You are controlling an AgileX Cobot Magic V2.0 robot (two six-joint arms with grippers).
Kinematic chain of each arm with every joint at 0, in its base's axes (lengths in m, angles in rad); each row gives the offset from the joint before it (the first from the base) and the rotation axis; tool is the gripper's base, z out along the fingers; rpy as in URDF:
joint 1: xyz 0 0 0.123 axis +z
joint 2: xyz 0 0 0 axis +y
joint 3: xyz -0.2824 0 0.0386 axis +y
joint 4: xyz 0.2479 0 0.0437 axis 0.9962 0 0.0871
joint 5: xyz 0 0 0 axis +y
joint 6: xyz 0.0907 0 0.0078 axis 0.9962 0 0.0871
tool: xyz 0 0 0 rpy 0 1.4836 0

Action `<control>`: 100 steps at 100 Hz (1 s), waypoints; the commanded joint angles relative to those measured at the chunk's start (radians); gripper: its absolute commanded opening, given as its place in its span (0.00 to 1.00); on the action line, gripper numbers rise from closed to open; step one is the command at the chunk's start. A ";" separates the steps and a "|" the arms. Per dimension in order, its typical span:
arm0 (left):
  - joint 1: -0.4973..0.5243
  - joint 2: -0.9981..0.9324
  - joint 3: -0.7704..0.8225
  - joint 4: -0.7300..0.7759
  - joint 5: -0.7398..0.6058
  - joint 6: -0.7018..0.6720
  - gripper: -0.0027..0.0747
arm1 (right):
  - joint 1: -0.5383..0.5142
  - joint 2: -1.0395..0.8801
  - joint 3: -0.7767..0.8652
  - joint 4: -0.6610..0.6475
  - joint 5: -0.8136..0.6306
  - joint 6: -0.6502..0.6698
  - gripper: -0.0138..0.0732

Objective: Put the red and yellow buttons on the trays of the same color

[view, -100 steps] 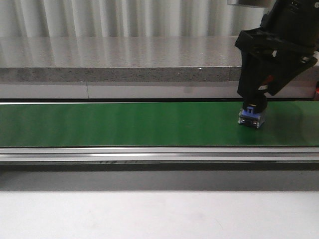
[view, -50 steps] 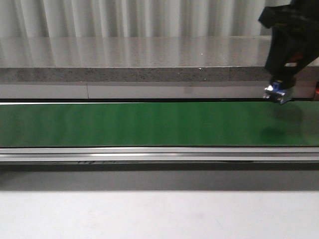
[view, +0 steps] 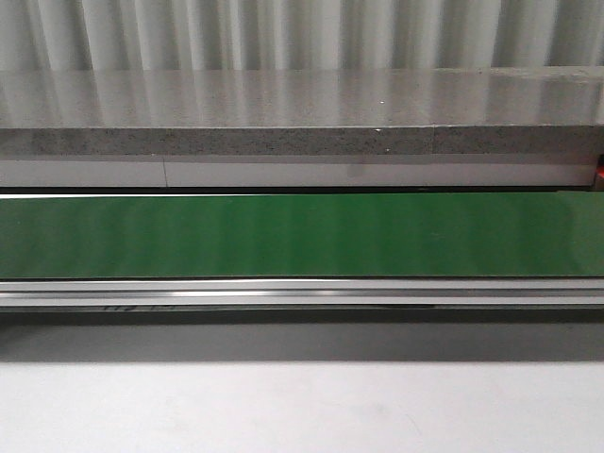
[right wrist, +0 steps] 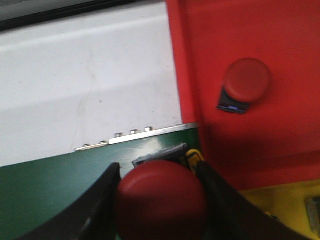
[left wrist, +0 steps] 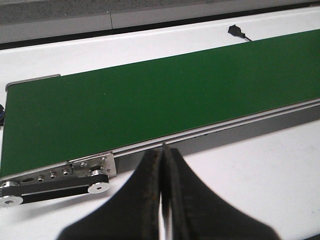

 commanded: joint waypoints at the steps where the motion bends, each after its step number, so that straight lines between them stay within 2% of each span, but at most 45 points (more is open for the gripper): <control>1: -0.008 0.008 -0.025 -0.018 -0.073 0.002 0.01 | -0.038 -0.013 -0.028 0.008 -0.051 0.009 0.37; 30: -0.008 0.008 -0.025 -0.018 -0.073 0.002 0.01 | -0.107 0.060 -0.028 0.007 -0.117 0.028 0.37; 100: -0.008 0.008 -0.025 -0.018 -0.073 0.002 0.01 | -0.119 0.230 -0.028 0.004 -0.230 0.036 0.37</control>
